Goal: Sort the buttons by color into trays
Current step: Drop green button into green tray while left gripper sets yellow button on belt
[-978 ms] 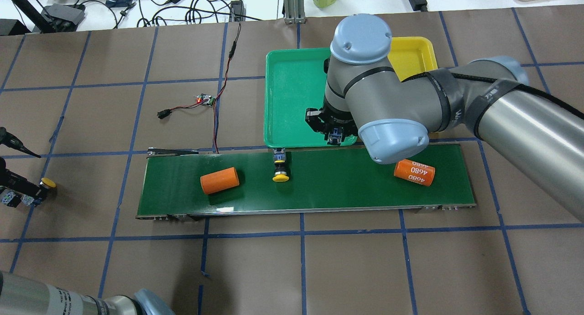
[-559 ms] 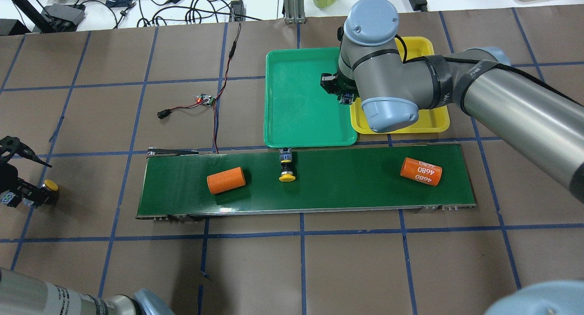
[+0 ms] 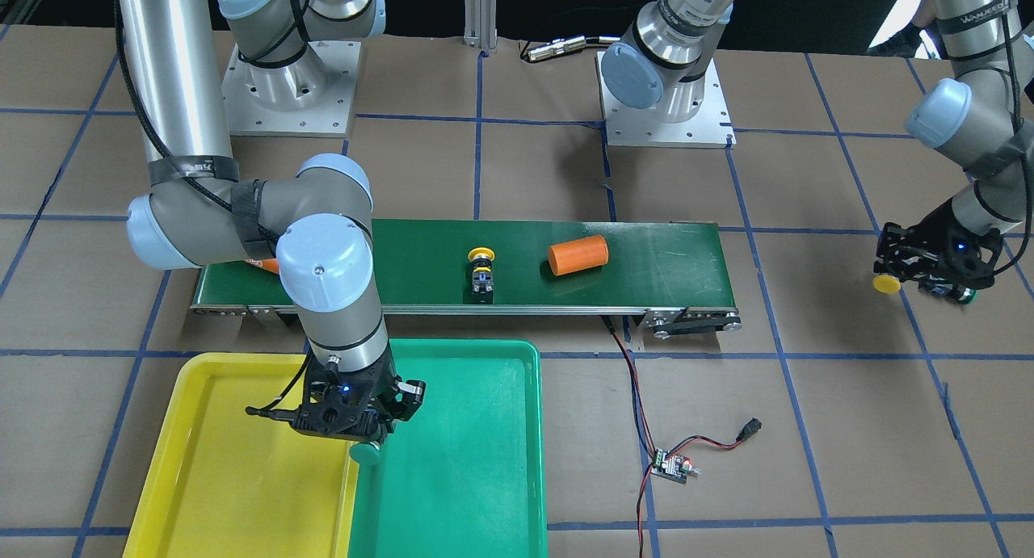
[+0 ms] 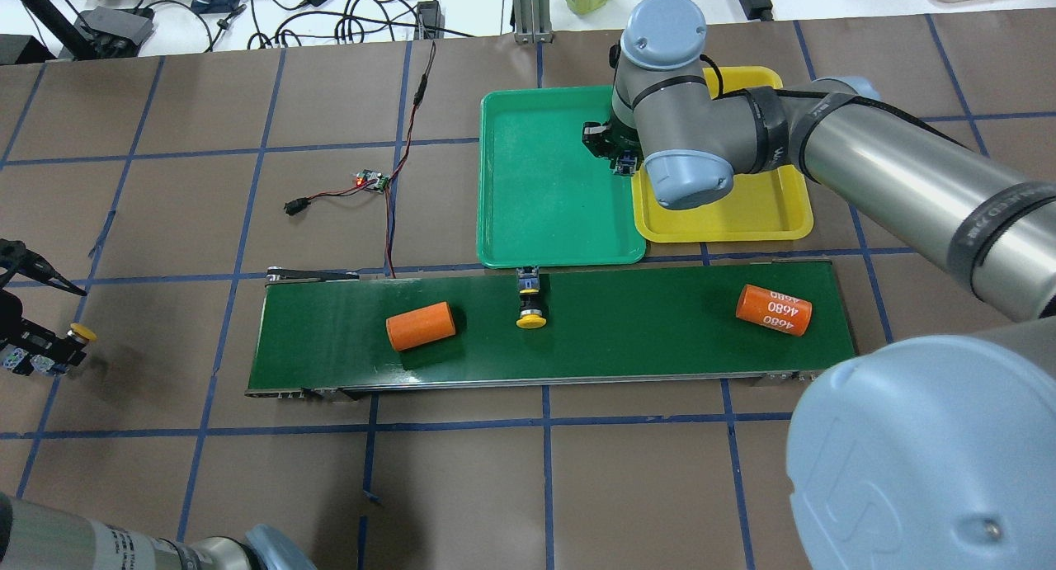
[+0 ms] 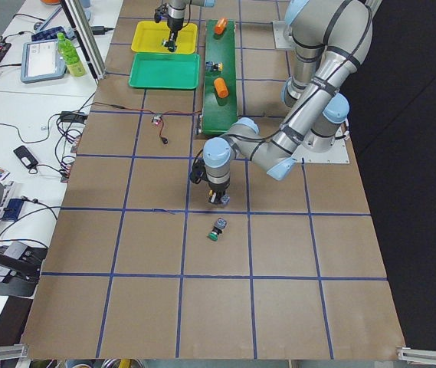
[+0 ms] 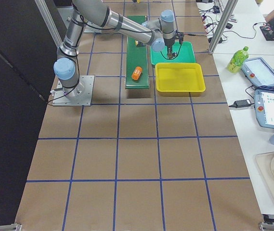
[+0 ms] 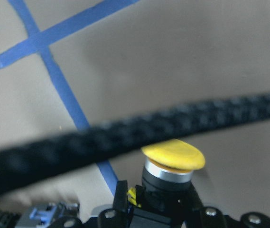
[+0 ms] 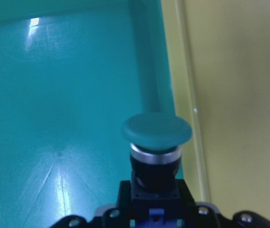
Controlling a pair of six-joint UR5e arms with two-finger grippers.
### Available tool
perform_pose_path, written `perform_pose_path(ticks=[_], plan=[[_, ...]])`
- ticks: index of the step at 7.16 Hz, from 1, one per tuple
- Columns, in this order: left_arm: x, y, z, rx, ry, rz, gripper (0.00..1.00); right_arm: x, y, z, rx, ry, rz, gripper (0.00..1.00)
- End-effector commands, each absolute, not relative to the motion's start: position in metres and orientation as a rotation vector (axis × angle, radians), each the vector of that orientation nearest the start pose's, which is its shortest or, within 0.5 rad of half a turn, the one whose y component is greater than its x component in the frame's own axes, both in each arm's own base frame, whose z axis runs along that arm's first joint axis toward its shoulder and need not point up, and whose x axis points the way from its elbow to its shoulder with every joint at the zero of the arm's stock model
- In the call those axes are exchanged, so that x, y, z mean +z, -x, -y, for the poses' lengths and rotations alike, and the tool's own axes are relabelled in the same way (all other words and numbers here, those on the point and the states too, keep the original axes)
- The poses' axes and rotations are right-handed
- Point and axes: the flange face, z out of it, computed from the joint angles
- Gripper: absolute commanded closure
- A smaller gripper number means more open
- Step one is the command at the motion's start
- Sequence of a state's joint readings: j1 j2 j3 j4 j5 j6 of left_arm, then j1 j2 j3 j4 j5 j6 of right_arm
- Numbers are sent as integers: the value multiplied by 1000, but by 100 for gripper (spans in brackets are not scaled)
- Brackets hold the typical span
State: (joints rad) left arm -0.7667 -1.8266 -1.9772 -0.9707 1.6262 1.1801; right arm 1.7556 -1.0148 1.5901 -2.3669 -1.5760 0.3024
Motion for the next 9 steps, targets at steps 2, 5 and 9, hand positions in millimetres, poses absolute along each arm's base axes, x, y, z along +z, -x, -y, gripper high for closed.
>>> perform_pose_path(ticks=[2,5,9], plan=[[298,-97,464,140,-203,-3204,100,216,-266,639,-327,-146,-3015,91],[284,64,439,185,242,-3208,100,215,-262,637,-326,-161,-3027,17],[245,97,432,129,303,-3201,0,287,-230,629,-330,-229,-3032,0]])
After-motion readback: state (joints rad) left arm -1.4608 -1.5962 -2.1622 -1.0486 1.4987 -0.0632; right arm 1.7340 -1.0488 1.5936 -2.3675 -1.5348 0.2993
